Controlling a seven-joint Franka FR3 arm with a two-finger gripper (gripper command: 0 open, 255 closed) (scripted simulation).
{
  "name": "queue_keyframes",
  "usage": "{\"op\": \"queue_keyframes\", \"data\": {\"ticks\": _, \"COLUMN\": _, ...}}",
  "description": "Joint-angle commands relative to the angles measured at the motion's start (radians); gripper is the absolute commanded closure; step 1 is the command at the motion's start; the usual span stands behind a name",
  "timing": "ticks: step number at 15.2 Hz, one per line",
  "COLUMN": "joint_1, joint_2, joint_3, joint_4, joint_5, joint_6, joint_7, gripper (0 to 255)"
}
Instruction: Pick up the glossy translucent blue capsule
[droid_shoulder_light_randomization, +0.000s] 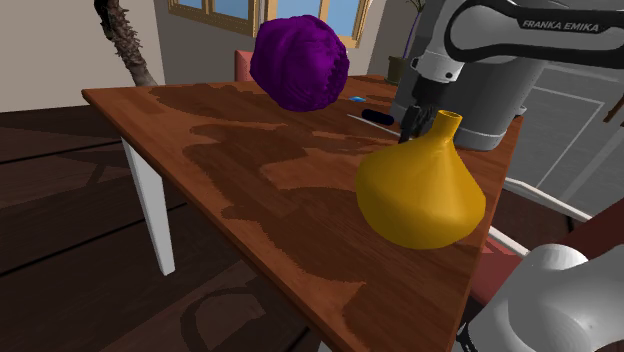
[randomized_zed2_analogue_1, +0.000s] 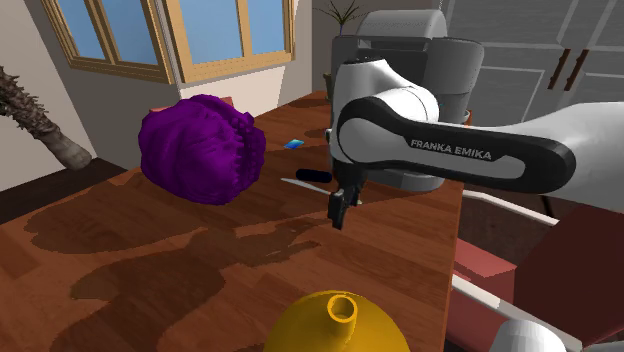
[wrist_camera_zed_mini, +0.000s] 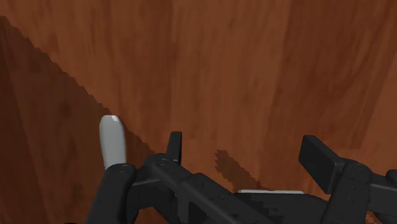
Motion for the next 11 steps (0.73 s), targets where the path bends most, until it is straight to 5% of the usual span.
{"op": "queue_keyframes", "data": {"ticks": 1, "joint_1": 0.003, "joint_2": 0.067, "joint_3": -0.033, "joint_4": 0.058, "joint_5": -0.002, "joint_6": 0.010, "joint_7": -0.063, "gripper": 0}}
{"op": "queue_keyframes", "data": {"ticks": 11, "joint_1": -0.003, "joint_2": 0.476, "joint_3": -0.167, "joint_4": 0.510, "joint_5": 0.087, "joint_6": -0.047, "joint_7": -0.379, "gripper": 0}}
